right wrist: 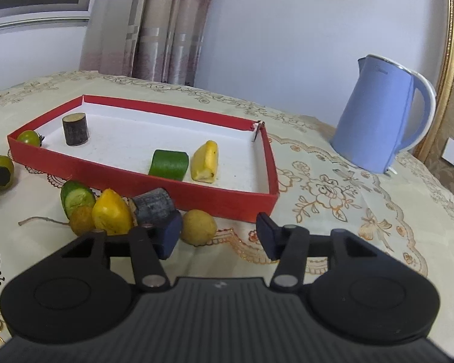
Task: Organize fruits
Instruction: 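Lift the green tomato with the left tool while the right tool grasps the yellow lemon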
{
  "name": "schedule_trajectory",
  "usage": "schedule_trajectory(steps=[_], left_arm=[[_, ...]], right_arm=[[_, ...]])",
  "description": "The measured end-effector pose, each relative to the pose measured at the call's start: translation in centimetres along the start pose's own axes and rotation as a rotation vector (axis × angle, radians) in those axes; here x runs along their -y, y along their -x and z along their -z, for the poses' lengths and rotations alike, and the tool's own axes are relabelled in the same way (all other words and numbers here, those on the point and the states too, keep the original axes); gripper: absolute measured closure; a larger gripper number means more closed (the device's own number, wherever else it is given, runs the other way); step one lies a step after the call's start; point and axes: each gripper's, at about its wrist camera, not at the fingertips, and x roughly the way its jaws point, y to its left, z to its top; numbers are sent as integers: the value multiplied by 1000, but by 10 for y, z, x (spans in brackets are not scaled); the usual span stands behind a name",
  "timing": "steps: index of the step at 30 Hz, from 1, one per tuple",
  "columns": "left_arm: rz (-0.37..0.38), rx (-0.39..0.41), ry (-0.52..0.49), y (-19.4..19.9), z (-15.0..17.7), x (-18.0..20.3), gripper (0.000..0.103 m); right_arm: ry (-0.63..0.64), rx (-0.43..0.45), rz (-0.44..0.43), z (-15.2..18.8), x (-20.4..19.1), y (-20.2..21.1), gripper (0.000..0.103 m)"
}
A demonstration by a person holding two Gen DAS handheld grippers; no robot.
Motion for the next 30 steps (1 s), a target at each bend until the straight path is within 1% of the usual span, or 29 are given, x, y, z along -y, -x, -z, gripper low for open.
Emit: schedule_trajectory(steps=[4,8,10,11,12,13,18,25,30], left_arm=[[2,-1,0,0,0,0,70],[2,-1,-1,0,0,1,70],[2,-1,0,0,0,1,70],[4,-1,1,0,0,1,70],[5,-2,2,0,0,1,70],[5,-3,3,0,1,2,70],[3,-1,3,0,1,2,70],[6,0,5,5,-2,2,70],[21,13,-12,10,-16,10,70]], right_arm=[[-19,-14,-46,0,5,0,53],[7,0,-39,-1,2,-2,54],[32,-5,-55,-2,-1,-5,65],[26,-14,-62,-3,-1,-7,67],[3,-31,-82,-2,1,-9,74],[-7,-49,-102,-1,1,-13,76],[-15,-44,-105,3,1,-14,76],[-66,12,-60,5,10,-3,76],[-119,36,-46,8,19,3,76]])
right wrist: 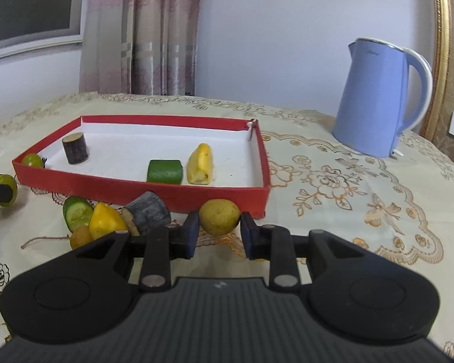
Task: Organize fruits
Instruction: 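Lift the green tomato with the left tool while the right tool grasps the yellow lemon, then lower the green tomato into the red tray and open the left tool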
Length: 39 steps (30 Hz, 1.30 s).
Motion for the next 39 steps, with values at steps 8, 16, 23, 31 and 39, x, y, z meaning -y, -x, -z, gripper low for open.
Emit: schedule_trajectory(steps=[8,16,23,31,39], left_arm=[[11,52,-50,-11,-38,25,70],[-7,48,-83,-50,-61,48,70],[-31,9,-106,-83,-64,59,70],[-63,-45,-91,-109,-57,55,70],[-91,-37,-98,-107,-52,54,68]], right_arm=[[-21,6,0,0,4,1,76],[-33,4,4,0,6,2,76],[-35,5,9,0,4,1,76],[-33,4,10,0,4,1,76],[-33,3,10,0,4,1,76]])
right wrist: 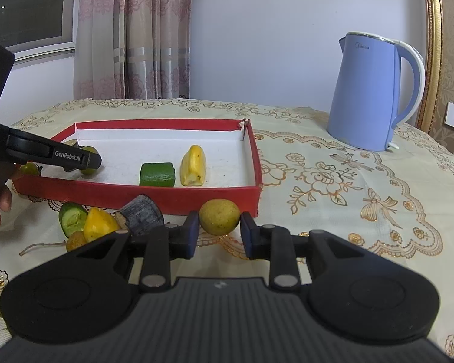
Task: Organize fruits
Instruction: 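Lower the green tomato into the red tray and open the left tool, then lower the yellow lemon into the red tray and open the right tool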
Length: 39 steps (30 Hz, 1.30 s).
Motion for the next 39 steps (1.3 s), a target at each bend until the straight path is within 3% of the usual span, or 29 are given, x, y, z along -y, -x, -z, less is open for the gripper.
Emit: schedule_trajectory(steps=[6,10,17,22,30,39], left_arm=[[-56,112,-37,33,3,-1,37],[-31,149,5,65,8,-14,37],[-28,139,108,97,38,-48,37],[-59,102,152,93,55,-63,37],[-50,62,175,81,69,-71,37],[-40,24,194,70,75,-75,37]], right_arm=[[-4,-3,0,0,0,-1,76],[-11,-2,-1,0,2,-1,76],[-13,-3,0,0,2,-2,76],[-13,0,8,0,2,-2,76],[26,-4,3,-3,-10,-3,76],[149,54,-67,-53,-60,-15,76]])
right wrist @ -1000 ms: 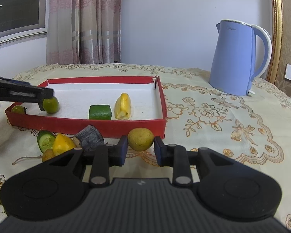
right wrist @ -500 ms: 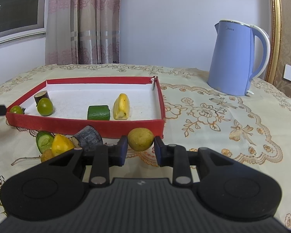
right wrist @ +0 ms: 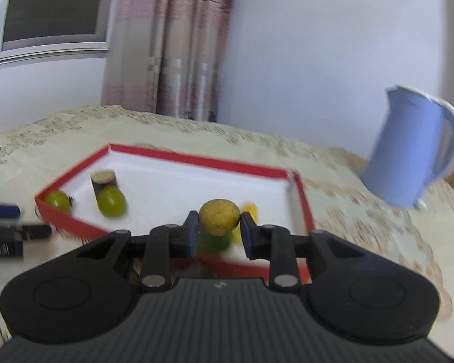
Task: Organize fruits
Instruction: 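Lower the yellow lemon into the red tray and open the right tool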
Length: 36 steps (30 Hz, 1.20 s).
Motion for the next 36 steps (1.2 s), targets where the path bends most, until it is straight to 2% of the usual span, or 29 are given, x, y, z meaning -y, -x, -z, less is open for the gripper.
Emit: schedule_trajectory(steps=[3,9,20,22,24,27,31,36], left_arm=[[6,-2,7,-1,0,-1,37],[18,-12,17,-2,0,-3,35],[26,-24,9,-4,0,-2,29],[24,-27,-1,-5,0,0,28],[21,-29,-6,-5,0,1,28],[12,-29,-7,-5,0,1,27],[-4,-23,-2,-3,1,0,27],[11,-15,-13,6,2,5,27]], right_arm=[[45,-47,-12,-14,-13,-28,76],[59,-152,-35,-21,-29,-73,76],[45,-215,-19,-18,-34,-98,76],[70,-240,-10,-18,-37,-100,68],[68,-223,6,-19,-37,-97,63],[30,-209,-24,-20,-33,-87,63],[-9,-138,-17,-15,-19,-50,63],[-88,-50,75,15,13,5,63]])
